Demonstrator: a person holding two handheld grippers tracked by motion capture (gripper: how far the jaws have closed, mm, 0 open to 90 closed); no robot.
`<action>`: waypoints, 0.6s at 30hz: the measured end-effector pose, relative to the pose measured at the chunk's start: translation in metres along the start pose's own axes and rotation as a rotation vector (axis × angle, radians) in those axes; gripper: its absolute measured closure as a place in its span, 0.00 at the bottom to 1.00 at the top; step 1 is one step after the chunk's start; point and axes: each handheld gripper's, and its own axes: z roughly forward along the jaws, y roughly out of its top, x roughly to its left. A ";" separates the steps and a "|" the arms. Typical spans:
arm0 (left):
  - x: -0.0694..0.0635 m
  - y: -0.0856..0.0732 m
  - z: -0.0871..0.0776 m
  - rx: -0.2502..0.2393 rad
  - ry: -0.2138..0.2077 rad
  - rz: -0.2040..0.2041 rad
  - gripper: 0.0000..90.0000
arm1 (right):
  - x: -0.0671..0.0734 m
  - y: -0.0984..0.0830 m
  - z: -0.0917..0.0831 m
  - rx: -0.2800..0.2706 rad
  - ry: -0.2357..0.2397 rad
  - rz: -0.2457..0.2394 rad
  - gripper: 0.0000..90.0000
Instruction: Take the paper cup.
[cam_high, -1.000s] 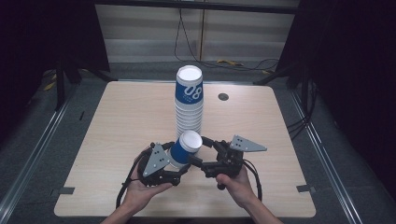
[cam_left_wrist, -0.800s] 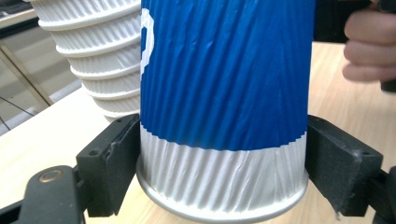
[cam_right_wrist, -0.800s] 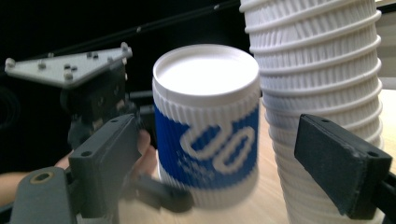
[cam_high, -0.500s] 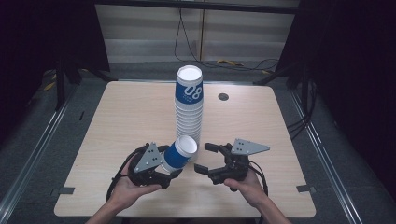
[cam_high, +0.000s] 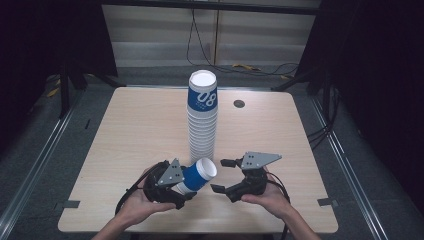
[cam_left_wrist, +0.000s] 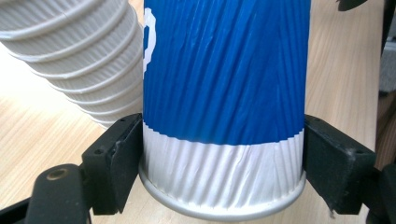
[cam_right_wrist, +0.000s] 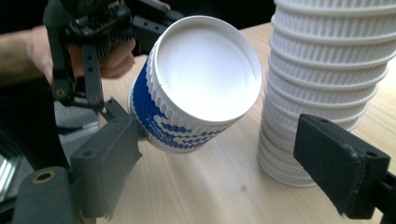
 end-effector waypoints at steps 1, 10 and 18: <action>0.000 0.001 0.001 0.010 -0.003 0.001 0.22 | 0.000 0.000 0.000 0.013 0.000 -0.010 0.16; -0.004 0.004 0.005 0.061 -0.060 0.030 0.22 | 0.000 0.000 0.003 0.139 0.016 -0.084 0.16; -0.006 0.004 0.008 0.115 -0.068 0.047 0.22 | 0.002 0.004 0.005 0.265 0.056 -0.172 0.16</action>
